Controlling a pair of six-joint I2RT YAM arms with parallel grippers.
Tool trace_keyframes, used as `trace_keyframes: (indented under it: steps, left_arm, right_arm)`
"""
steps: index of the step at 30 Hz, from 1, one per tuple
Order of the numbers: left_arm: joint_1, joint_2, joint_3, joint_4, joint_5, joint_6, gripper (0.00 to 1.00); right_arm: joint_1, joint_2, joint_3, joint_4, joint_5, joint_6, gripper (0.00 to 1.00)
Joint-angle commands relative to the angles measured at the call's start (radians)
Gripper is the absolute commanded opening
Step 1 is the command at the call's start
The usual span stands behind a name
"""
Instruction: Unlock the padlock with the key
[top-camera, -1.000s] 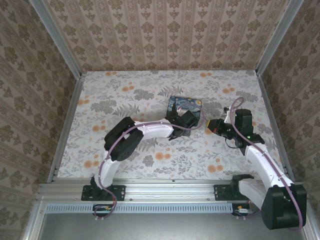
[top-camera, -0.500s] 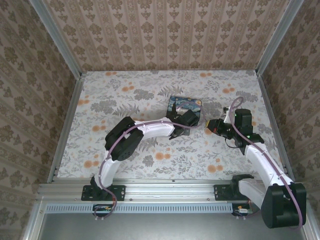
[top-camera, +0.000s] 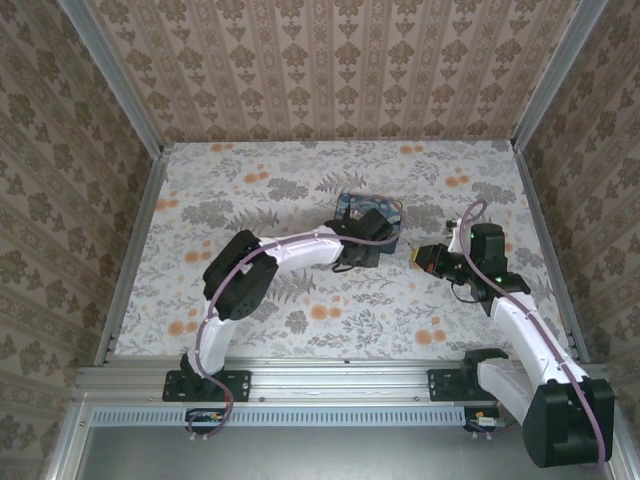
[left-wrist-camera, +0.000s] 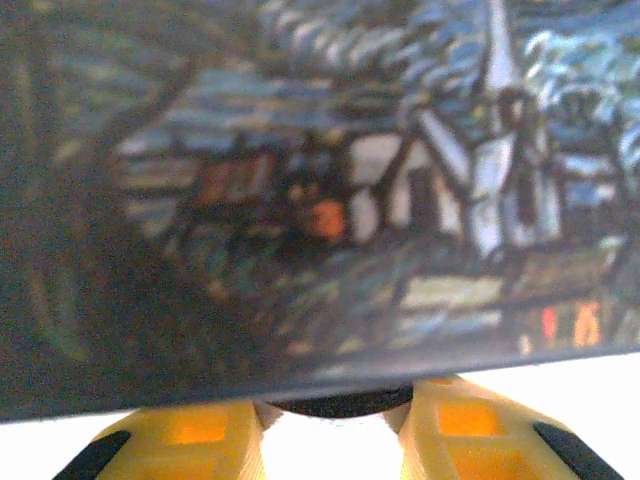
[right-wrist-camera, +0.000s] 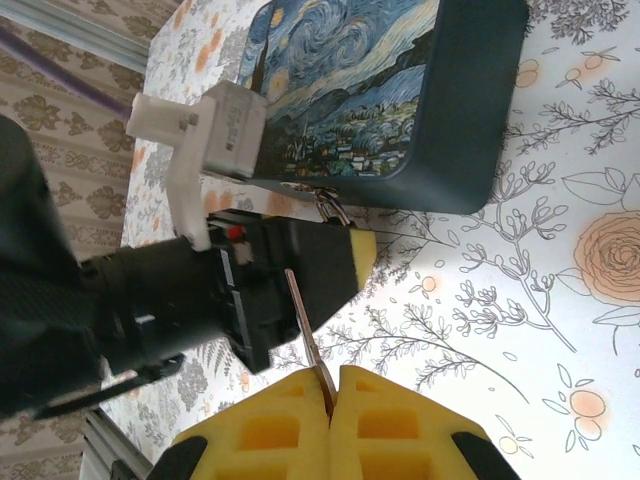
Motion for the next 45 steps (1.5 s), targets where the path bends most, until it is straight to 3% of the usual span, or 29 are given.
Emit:
trace_keyframes:
  steps: [1, 5, 10, 16, 19, 28, 45]
  left_arm:
    - [0.067, -0.154, -0.017, -0.043, 0.237, -0.049, 0.08]
    - [0.143, -0.259, -0.081, -0.026, 0.432, -0.153, 0.06]
    - [0.214, -0.368, -0.15, -0.013, 0.571, -0.307, 0.07]
    - [0.242, -0.467, -0.275, 0.096, 0.658, -0.57, 0.07]
    - [0.245, -0.504, -0.302, 0.098, 0.673, -0.632, 0.07]
    - [0.267, -0.564, -0.325, 0.046, 0.695, -0.67, 0.05]
    - [0.311, -0.594, -0.4, 0.091, 0.704, -0.701, 0.03]
  right_arm:
    - [0.012, -0.027, -0.003, -0.032, -0.042, -0.002, 0.0]
    - [0.039, -0.043, 0.047, -0.086, -0.065, -0.01, 0.0]
    - [0.146, -0.073, 0.106, -0.143, -0.095, -0.001, 0.0]
    - [0.386, -0.093, 0.038, 0.073, -0.086, 0.094, 0.0]
    - [0.43, -0.073, -0.006, 0.16, -0.085, 0.079, 0.0]
    - [0.427, 0.06, -0.019, 0.281, -0.119, -0.011, 0.0]
    - [0.397, 0.34, 0.159, 0.363, -0.216, -0.04, 0.0]
